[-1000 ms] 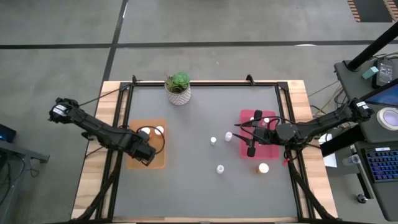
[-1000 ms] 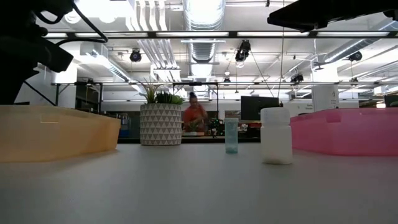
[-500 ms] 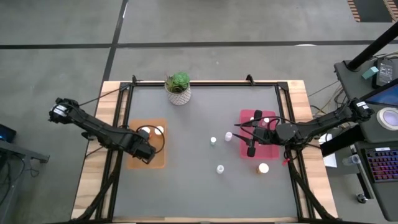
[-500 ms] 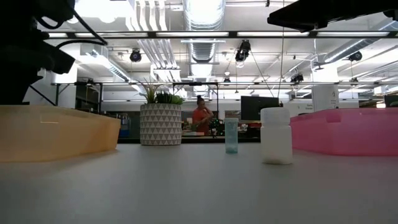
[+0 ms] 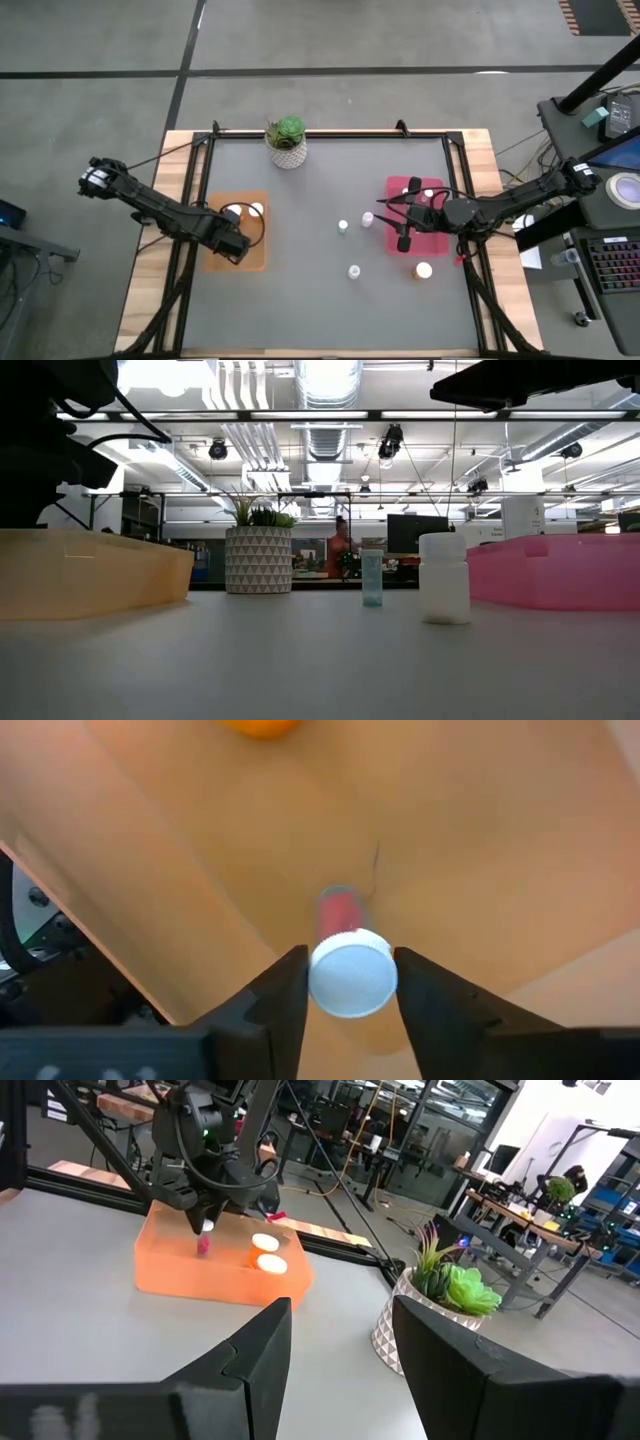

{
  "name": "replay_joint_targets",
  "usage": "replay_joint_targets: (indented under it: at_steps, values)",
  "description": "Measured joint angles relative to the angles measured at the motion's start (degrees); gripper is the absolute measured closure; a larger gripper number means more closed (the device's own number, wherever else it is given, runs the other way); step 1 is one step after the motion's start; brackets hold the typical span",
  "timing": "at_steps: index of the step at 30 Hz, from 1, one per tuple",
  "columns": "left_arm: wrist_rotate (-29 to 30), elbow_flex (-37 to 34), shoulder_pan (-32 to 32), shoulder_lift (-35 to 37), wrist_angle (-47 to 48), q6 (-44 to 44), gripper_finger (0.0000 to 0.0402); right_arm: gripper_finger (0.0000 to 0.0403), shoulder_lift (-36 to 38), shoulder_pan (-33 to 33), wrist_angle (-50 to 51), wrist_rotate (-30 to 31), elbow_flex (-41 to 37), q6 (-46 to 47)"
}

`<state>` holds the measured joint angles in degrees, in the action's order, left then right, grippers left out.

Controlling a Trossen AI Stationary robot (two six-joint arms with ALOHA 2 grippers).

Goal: Pick and place medicine bottles into bin by pill shape (circle, oval)
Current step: Put the blue capsule bottle into the orange bin, then put the blue tablet bottle into the pink bin

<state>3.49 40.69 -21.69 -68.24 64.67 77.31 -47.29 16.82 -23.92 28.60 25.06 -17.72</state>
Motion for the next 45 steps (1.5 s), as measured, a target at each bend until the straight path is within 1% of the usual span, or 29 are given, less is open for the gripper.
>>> replay_joint_targets:
  at_steps: [4,7,10,19,27,34,37,40,43,45]
  values:
    - [0.0,0.0,0.0,0.0,0.1,-0.1,0.0246,0.0234,0.0,0.0,0.0,0.0,0.0,0.1]
    - [-0.1,0.0,0.0,0.1,0.3,-0.3,0.0238,0.0234,0.0,0.0,0.1,0.0,0.0,0.1]
    - [-0.5,0.0,0.0,0.4,0.3,-1.6,0.0236,0.0234,0.0,0.0,0.1,0.0,0.0,0.1]
    - [-1.0,0.0,0.0,2.7,1.2,-1.6,0.0235,0.0234,0.0,0.0,0.1,0.0,0.0,0.1]
    - [-2.0,0.1,0.0,6.6,2.0,0.4,0.0234,0.0234,0.0,0.0,0.1,0.0,0.0,0.1]
    - [-2.3,5.3,0.0,8.9,2.1,0.4,0.0234,0.0234,0.0,0.0,0.0,0.0,0.0,0.1]
    - [-0.9,8.5,0.0,9.1,1.9,0.2,0.0234,0.0234,0.0,0.0,-0.4,0.0,0.0,0.1]
    - [2.6,11.4,0.0,9.1,0.9,-2.2,0.0234,0.0234,0.0,0.0,-0.5,0.0,0.0,0.1]
    - [7.0,13.1,0.0,8.9,-3.5,-7.5,0.0234,0.0234,0.0,0.0,-0.7,0.0,0.0,0.2]
    - [10.0,13.5,0.0,8.9,-8.8,-12.8,0.0234,0.0234,0.0,0.0,-0.8,0.0,0.0,0.2]
